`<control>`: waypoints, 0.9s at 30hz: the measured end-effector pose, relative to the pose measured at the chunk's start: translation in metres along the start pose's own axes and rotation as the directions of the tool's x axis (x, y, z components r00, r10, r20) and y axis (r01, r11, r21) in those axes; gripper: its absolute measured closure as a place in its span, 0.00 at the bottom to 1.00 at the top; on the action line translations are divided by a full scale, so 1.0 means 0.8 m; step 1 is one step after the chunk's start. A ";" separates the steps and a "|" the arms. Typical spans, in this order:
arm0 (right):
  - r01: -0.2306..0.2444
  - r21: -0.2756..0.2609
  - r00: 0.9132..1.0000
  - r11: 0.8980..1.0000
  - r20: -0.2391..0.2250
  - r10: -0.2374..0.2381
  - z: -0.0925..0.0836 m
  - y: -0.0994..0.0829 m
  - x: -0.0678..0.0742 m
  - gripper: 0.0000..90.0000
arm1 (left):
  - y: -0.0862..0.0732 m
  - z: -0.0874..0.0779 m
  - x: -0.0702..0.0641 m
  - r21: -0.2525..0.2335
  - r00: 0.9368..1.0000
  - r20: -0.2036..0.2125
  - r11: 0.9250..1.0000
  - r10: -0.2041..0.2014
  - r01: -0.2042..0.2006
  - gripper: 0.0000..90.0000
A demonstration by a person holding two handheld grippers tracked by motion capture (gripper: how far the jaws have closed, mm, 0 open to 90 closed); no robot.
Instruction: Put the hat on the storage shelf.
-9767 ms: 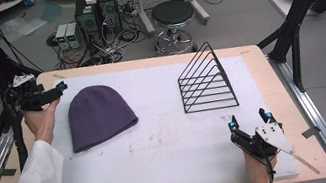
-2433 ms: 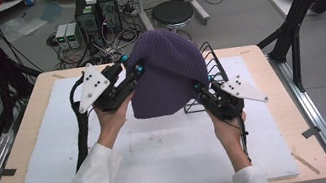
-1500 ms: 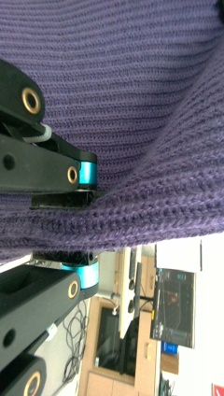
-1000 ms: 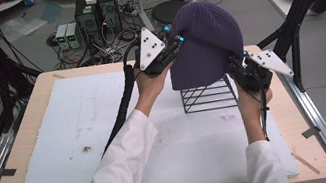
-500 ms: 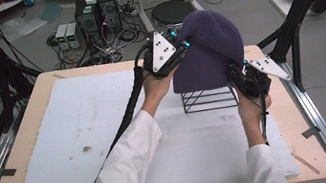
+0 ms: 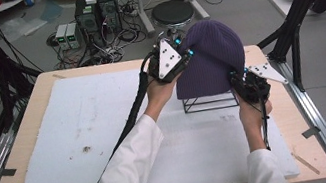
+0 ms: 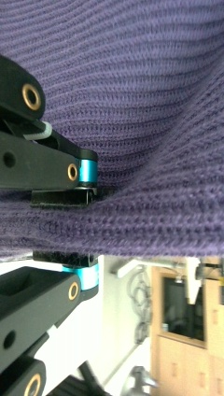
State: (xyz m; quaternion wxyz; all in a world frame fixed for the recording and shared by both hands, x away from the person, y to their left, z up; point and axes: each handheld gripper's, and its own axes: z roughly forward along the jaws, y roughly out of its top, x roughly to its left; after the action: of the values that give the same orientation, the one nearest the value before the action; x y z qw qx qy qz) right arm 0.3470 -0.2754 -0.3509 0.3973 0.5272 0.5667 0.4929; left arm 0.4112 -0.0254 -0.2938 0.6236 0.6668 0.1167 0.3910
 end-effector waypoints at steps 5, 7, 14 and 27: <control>-0.009 0.019 1.000 1.000 0.011 0.009 -0.005 0.000 -0.006 0.86 | -0.010 0.000 -0.006 0.003 1.000 0.011 1.000 -0.030 0.030 0.80; -0.007 0.029 1.000 1.000 0.015 0.006 -0.009 0.000 -0.008 0.86 | -0.014 -0.001 -0.010 0.009 0.999 0.017 0.999 -0.036 0.036 0.80; 0.011 0.098 1.000 0.995 0.009 -0.012 -0.020 -0.006 -0.011 0.83 | -0.025 -0.003 -0.016 0.032 0.998 0.035 0.999 -0.045 0.044 0.80; 0.012 0.118 1.000 0.993 -0.012 -0.010 -0.023 -0.063 -0.033 0.78 | -0.042 0.001 -0.043 0.071 0.995 0.095 0.997 -0.017 0.011 0.78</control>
State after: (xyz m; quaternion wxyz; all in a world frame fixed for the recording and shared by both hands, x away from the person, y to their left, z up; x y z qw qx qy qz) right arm 0.3220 -0.3017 -0.3982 0.3651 0.5439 0.5999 0.4594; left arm 0.3997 -0.0418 -0.3379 0.6073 0.7054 0.1052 0.3500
